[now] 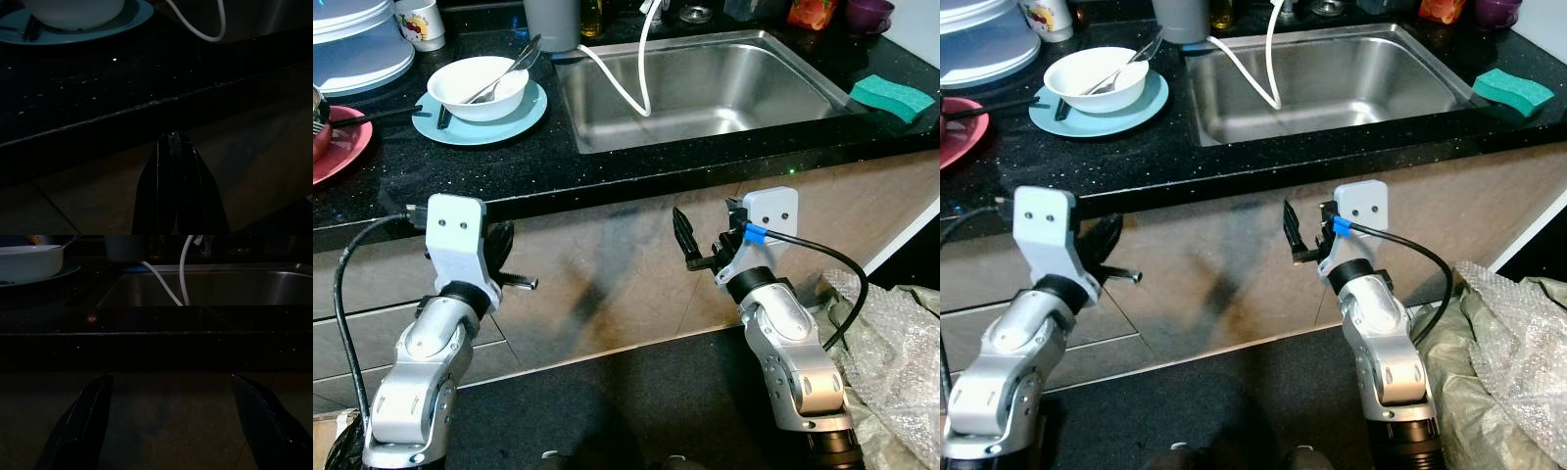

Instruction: Kitchen organization

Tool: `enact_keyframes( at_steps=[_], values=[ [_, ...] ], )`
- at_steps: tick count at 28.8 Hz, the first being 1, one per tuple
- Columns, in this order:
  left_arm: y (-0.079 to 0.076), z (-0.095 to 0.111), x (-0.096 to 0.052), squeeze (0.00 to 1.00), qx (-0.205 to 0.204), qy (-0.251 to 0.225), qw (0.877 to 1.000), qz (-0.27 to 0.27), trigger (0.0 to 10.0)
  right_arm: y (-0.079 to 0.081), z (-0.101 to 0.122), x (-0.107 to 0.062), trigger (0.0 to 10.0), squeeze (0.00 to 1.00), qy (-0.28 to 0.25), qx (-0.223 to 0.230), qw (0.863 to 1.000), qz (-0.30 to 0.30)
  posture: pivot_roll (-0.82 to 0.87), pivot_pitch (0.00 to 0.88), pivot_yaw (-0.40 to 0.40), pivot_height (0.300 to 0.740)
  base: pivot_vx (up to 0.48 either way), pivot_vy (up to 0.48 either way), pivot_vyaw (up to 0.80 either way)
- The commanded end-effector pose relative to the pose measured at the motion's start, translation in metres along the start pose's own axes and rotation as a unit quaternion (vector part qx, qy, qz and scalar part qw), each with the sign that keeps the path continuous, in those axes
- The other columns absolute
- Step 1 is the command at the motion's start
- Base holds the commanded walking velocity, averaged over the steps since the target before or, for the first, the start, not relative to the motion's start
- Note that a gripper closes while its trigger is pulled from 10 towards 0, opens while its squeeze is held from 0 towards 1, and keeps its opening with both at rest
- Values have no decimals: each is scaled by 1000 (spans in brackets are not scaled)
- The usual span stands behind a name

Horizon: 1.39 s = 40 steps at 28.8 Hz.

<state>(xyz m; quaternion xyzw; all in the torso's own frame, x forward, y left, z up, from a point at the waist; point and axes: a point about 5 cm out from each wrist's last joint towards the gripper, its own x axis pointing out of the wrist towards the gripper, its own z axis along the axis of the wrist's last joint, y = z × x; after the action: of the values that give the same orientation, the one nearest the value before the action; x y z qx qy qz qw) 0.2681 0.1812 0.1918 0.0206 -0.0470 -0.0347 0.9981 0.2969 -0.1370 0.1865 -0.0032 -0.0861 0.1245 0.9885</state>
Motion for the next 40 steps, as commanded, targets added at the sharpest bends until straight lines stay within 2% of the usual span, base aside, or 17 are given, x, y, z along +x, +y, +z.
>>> enact_keyframes(
  at_steps=[1,3,5,11,18,24,33,40],
  values=[
    [2,-6,-1,0,-13,16,1000,-2,10000,1,-2,1,10000,0,1,-11,1000,-1,4,119,9,740,0,0,0],
    [6,-9,-1,0,-24,35,999,7,10000,-2,-2,1,10000,0,1,-19,1000,-7,0,115,10,740,0,0,0],
    [7,-7,-1,0,-17,34,999,2,10000,-3,-1,1,10000,0,0,-26,1000,-10,2,113,10,740,0,0,0],
    [2,-2,0,0,1,7,1000,-18,10000,-3,0,4,10000,0,-2,-38,999,-5,2,113,11,740,0,0,0],
    [-4,-2,-2,0,-2,8,1000,-29,10000,0,-3,2,10000,0,6,-53,999,9,-1,102,12,740,0,0,746],
    [-4,-1,-2,0,-3,5,999,-31,10000,-2,-4,2,10000,0,4,-31,1000,0,-1,97,12,740,0,0,133],
    [-4,-1,-2,0,-1,5,1000,-31,10000,-2,-5,2,10000,0,5,-33,999,3,3,94,14,740,0,0,0],
    [-6,-4,-2,0,-7,15,1000,-26,10000,1,-13,0,10000,0,34,-36,999,17,6,101,19,740,0,0,0]
  ],
)
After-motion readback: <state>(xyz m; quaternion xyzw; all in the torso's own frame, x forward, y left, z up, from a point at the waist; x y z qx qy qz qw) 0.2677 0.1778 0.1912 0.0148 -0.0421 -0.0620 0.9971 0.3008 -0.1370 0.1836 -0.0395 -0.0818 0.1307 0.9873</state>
